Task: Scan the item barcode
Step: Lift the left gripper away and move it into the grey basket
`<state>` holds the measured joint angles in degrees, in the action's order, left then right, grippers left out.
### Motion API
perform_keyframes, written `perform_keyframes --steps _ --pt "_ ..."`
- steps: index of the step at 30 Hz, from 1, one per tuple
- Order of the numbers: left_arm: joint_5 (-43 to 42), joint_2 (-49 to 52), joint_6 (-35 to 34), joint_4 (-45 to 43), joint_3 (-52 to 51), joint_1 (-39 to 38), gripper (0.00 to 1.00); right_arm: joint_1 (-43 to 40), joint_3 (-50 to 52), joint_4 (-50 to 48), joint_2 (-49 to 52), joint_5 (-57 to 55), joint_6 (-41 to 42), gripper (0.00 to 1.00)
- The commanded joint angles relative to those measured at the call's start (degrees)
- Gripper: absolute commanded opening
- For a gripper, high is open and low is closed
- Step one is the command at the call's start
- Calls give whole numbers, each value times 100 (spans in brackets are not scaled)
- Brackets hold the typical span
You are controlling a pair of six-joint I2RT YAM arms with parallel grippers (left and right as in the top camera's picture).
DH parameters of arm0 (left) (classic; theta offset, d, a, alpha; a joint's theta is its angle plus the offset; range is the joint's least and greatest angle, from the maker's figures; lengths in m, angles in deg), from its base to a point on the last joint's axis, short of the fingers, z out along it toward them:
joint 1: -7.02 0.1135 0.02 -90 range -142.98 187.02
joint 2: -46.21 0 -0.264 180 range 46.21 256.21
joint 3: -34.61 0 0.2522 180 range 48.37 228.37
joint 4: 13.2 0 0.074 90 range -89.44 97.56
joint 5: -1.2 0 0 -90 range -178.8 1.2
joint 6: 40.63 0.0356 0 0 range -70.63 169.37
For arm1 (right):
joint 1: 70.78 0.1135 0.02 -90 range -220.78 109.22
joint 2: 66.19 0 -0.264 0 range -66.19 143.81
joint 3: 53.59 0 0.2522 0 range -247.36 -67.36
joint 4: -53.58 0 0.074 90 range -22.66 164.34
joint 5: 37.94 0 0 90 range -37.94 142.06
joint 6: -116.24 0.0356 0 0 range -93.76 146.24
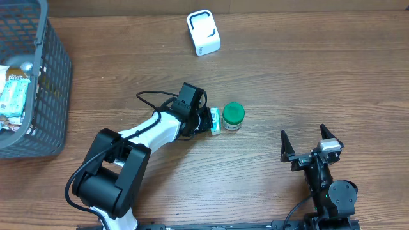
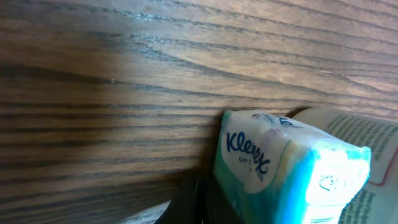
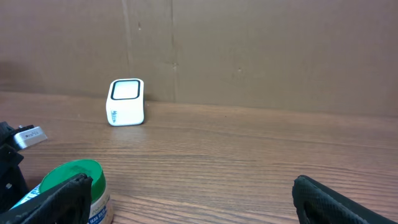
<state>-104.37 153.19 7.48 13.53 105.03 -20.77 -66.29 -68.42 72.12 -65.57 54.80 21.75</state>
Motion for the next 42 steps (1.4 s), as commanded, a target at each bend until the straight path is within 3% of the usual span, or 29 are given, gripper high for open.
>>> perform_keyframes --steps 1,7,17,24,33,38,42 --pt "-103 138 -33 -44 72 -44 4 -24 61 -13 -46 13 -9 100" --pt "-549 138 398 -328 72 -55 7 -24 61 -13 -46 13 -9 100" --pt "-514 133 632 -352 79 -31 7 -24 61 -13 -46 13 -9 100" --pt "-326 70 922 339 426 120 8 -24 61 -15 -46 13 -9 100" --pt "1661 -31 2520 3342 2647 227 10 -24 61 -13 -46 13 -9 100" --pt "3429 -33 2988 4666 4186 243 9 -24 61 -13 -46 13 -9 100" --pt "5045 -33 3755 5191 5438 262 32 -24 61 -15 -46 13 -7 100"
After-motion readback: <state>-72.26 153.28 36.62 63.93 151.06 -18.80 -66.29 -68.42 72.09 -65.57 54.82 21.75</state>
